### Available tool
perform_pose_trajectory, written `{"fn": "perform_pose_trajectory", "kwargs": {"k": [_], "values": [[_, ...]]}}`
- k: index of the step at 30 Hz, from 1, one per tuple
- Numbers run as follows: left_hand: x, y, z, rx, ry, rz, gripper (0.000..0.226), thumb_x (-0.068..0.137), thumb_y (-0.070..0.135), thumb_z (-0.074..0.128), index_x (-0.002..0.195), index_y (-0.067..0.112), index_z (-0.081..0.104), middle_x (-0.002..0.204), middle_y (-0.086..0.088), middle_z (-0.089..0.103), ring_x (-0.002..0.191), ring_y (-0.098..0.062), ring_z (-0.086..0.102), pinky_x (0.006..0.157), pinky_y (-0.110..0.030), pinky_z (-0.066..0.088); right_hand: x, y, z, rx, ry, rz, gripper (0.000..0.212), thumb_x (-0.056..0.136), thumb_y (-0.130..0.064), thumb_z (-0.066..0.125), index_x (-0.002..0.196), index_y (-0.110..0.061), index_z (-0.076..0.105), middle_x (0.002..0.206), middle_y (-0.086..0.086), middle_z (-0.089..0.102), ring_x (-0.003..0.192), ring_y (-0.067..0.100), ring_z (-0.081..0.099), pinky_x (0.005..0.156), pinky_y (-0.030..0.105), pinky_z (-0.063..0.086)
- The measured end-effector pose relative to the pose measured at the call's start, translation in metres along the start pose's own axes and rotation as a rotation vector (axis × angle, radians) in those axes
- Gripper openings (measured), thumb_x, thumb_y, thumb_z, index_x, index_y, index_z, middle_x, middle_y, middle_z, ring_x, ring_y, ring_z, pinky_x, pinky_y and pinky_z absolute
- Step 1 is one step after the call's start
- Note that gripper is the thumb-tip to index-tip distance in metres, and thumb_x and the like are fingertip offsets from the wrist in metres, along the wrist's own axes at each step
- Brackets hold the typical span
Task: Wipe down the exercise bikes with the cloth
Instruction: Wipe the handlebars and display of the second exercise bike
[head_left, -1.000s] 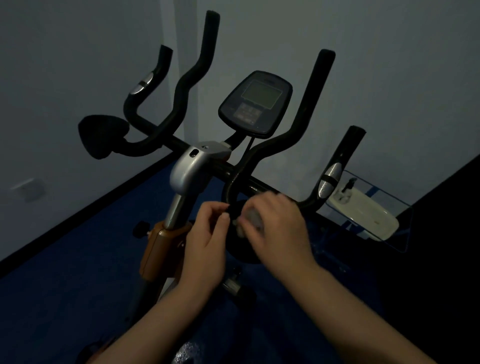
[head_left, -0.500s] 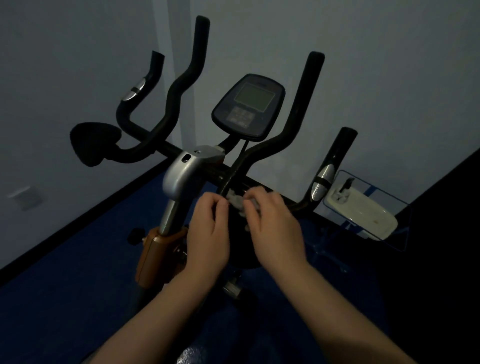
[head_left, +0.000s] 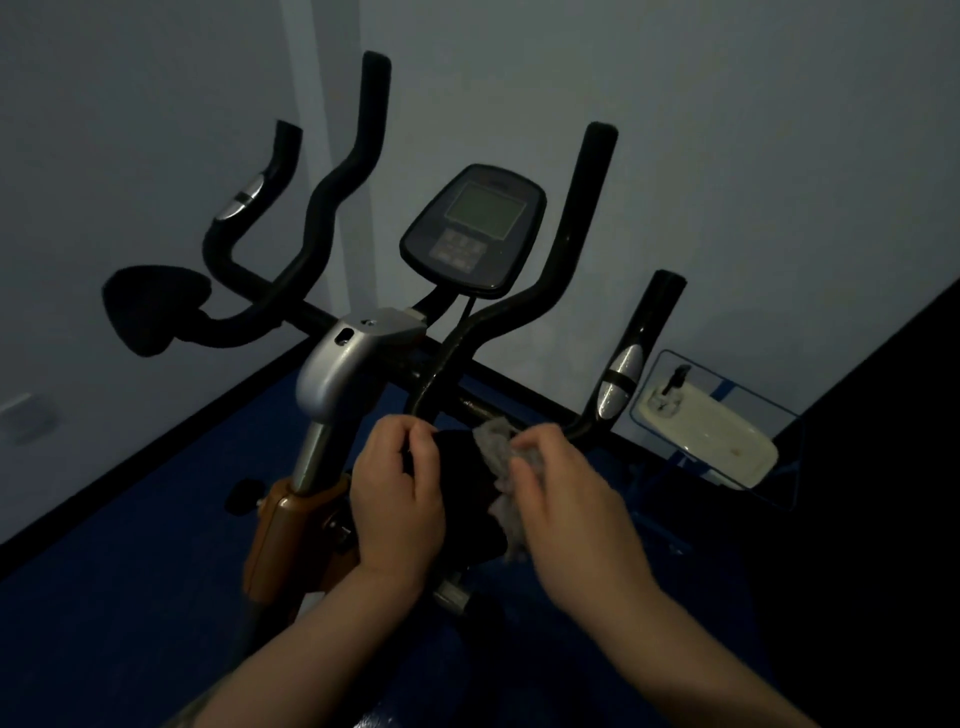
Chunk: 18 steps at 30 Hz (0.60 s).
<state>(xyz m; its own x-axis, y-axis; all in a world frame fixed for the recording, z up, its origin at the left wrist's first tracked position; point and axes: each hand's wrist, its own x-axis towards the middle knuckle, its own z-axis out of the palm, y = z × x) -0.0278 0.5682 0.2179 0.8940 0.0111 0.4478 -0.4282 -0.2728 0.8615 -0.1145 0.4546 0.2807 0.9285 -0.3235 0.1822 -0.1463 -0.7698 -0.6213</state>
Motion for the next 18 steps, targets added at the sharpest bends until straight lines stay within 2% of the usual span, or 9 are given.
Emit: {"fn": "perform_pose_trajectory", "kwargs": {"k": [2,4,6,8,9,11,14,16,18], "values": [[0.001,0.0,0.001,0.019,0.018,0.017,0.022,0.095,0.03,0.036,0.081,0.021,0.051,0.075,0.013,0.051,0.073,-0.003,0.053,0.063,-0.016,0.039,0.019,0.008,-0.019,0.067,0.083,-0.049,0.017,0.09,-0.05,0.04,0.103,-0.039,0.042,0.091,-0.016,0.059,0.077,0.003,0.06,0.059,0.031,0.055],[0.001,0.002,0.001,0.047,0.027,0.011,0.023,0.095,0.03,0.036,0.081,0.02,0.051,0.076,0.012,0.051,0.075,-0.003,0.053,0.065,-0.019,0.041,0.046,0.013,-0.032,0.099,0.177,-0.166,0.018,0.087,-0.048,0.055,0.1,-0.037,0.048,0.088,-0.017,0.059,0.077,-0.001,0.058,0.058,0.026,0.052],[0.002,0.005,0.0,0.077,0.015,-0.029,0.023,0.095,0.029,0.038,0.079,0.02,0.052,0.077,0.008,0.052,0.074,-0.005,0.052,0.067,-0.031,0.044,0.07,0.019,-0.031,0.044,0.053,-0.289,0.02,0.082,-0.042,0.068,0.096,-0.031,0.059,0.092,-0.017,0.06,0.086,0.002,0.055,0.07,0.029,0.05],[0.008,0.009,-0.003,0.116,-0.027,-0.061,0.021,0.095,0.026,0.043,0.077,0.022,0.054,0.077,0.008,0.052,0.073,-0.007,0.052,0.069,-0.038,0.046,0.08,0.032,-0.025,-0.179,-0.12,-0.418,0.023,0.079,-0.046,0.07,0.092,-0.027,0.067,0.1,-0.013,0.062,0.098,0.007,0.05,0.085,0.036,0.043],[0.014,0.012,-0.003,0.152,-0.062,-0.062,0.02,0.093,0.026,0.045,0.076,0.024,0.055,0.077,0.008,0.052,0.072,-0.006,0.052,0.069,-0.039,0.046,0.083,0.041,-0.025,-0.274,-0.119,-0.496,0.025,0.079,-0.05,0.069,0.09,-0.028,0.07,0.103,-0.011,0.061,0.102,0.01,0.049,0.088,0.036,0.038],[0.025,0.018,-0.002,0.232,-0.123,-0.06,0.02,0.091,0.03,0.046,0.073,0.027,0.056,0.075,0.009,0.051,0.07,-0.005,0.052,0.064,-0.032,0.043,0.085,0.056,-0.035,-0.347,-0.095,-0.619,0.028,0.08,-0.055,0.063,0.088,-0.029,0.071,0.103,-0.008,0.057,0.1,0.012,0.047,0.085,0.033,0.033],[0.03,0.022,0.003,0.34,-0.096,-0.067,0.022,0.089,0.032,0.045,0.071,0.026,0.055,0.07,0.009,0.05,0.067,-0.007,0.051,0.055,-0.024,0.035,0.092,0.061,-0.039,-0.341,-0.25,-0.726,0.025,0.086,-0.046,0.057,0.094,-0.024,0.063,0.097,-0.006,0.054,0.089,0.014,0.049,0.077,0.034,0.043],[0.026,0.022,0.005,0.401,-0.05,-0.065,0.02,0.087,0.033,0.044,0.071,0.025,0.053,0.068,0.009,0.049,0.064,-0.006,0.049,0.053,-0.025,0.035,0.102,0.044,-0.021,-0.31,-0.353,-0.717,0.021,0.087,-0.032,0.062,0.102,-0.019,0.055,0.1,-0.002,0.053,0.091,0.018,0.052,0.075,0.037,0.046],[0.025,0.021,0.005,0.433,-0.03,-0.056,0.02,0.086,0.034,0.044,0.071,0.025,0.052,0.067,0.009,0.05,0.063,-0.008,0.049,0.052,-0.023,0.033,0.112,0.022,0.001,-0.158,-0.389,-0.582,0.023,0.086,-0.025,0.065,0.102,-0.018,0.051,0.103,0.0,0.052,0.093,0.018,0.053,0.075,0.037,0.046]]}}
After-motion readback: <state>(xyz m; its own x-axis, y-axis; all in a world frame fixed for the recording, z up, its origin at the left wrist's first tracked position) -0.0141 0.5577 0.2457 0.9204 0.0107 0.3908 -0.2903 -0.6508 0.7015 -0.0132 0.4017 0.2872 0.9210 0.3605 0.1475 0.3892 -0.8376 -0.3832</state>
